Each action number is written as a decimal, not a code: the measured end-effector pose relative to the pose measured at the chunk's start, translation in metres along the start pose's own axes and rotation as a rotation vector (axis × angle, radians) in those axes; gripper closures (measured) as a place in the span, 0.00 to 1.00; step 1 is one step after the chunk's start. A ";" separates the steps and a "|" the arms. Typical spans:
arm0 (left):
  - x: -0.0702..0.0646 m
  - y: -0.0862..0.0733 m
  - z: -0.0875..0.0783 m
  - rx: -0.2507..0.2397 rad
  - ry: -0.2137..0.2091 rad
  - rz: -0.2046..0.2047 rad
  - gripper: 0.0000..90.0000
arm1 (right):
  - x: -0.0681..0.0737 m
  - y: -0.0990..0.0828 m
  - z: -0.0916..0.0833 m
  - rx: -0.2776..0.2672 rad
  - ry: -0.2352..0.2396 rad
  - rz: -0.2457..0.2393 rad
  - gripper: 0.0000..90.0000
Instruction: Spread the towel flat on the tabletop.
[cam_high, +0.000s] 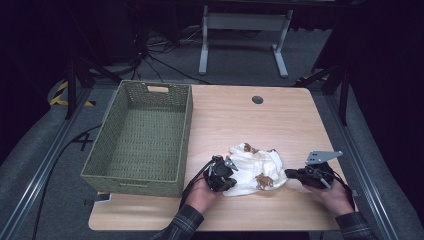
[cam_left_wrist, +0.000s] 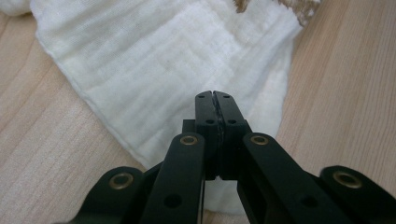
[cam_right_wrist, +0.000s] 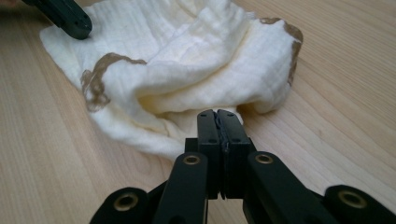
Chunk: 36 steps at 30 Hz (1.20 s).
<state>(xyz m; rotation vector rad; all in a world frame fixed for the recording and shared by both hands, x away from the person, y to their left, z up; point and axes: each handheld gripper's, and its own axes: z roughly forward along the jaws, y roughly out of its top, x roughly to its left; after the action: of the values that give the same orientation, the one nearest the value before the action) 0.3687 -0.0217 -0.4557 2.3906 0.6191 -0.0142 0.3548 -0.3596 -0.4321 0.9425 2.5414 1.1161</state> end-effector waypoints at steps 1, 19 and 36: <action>0.000 0.000 0.000 0.001 -0.001 -0.001 1.00 | 0.000 -0.002 -0.004 -0.008 -0.008 0.003 0.99; 0.002 -0.001 0.000 0.000 -0.015 -0.012 1.00 | -0.002 -0.016 -0.025 -0.039 -0.012 0.018 0.86; 0.003 -0.001 0.000 -0.002 -0.020 -0.011 1.00 | -0.018 -0.006 0.005 0.059 0.006 0.019 1.00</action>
<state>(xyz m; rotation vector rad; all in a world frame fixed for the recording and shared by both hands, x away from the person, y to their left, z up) 0.3710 -0.0196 -0.4564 2.3823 0.6222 -0.0427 0.3677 -0.3709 -0.4415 0.9812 2.5878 1.0564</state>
